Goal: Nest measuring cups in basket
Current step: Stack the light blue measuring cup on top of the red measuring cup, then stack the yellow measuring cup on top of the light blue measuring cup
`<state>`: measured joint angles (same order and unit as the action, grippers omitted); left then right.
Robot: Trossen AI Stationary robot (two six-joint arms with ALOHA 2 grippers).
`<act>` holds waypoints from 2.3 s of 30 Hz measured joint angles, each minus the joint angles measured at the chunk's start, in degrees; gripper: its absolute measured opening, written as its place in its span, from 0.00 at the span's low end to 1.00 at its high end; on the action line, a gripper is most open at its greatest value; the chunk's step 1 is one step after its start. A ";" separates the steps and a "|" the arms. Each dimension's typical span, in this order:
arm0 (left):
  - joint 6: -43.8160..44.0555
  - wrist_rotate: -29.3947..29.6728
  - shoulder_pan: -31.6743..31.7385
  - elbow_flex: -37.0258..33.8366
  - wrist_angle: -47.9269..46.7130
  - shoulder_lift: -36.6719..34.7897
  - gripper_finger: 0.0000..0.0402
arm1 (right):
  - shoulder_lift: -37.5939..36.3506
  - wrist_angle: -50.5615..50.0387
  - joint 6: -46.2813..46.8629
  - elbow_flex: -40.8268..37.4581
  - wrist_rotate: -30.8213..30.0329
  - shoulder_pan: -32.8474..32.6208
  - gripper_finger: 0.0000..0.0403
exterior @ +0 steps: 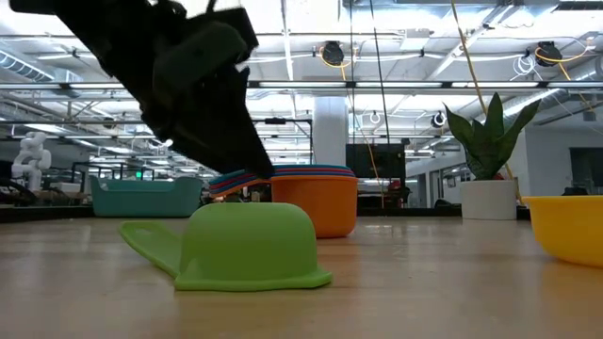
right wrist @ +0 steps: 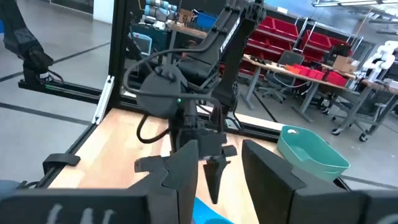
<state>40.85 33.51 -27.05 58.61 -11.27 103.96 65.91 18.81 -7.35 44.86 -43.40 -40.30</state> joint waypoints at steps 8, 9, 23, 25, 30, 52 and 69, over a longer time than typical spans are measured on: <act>-0.01 -4.66 2.71 -0.10 -0.54 1.48 0.76 | -3.98 -7.45 0.63 0.00 -0.02 -0.02 0.29; 0.15 -5.01 3.12 -0.11 0.15 1.74 0.73 | -4.28 -7.94 0.61 0.00 0.00 -0.02 0.29; -4.83 -8.60 6.84 0.00 0.34 2.29 0.36 | -6.40 -12.30 0.22 0.00 0.11 -0.06 0.29; -6.87 -8.54 7.37 0.00 0.51 2.29 0.37 | -6.40 -12.33 0.23 0.00 0.08 -0.06 0.29; -10.37 -7.99 8.96 0.00 0.81 2.29 0.47 | -6.40 -13.82 2.40 0.00 0.04 -0.06 0.29; -21.98 -7.57 9.10 3.56 -8.83 -6.65 0.75 | -1.01 -22.84 33.29 0.00 4.50 -0.68 0.30; -17.08 -9.50 5.79 3.55 -9.00 -17.80 0.75 | 15.78 -12.07 48.72 0.00 4.66 -3.32 0.30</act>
<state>23.77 24.01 -21.26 62.16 -20.27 86.16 81.69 6.74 41.36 44.86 -38.74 -43.62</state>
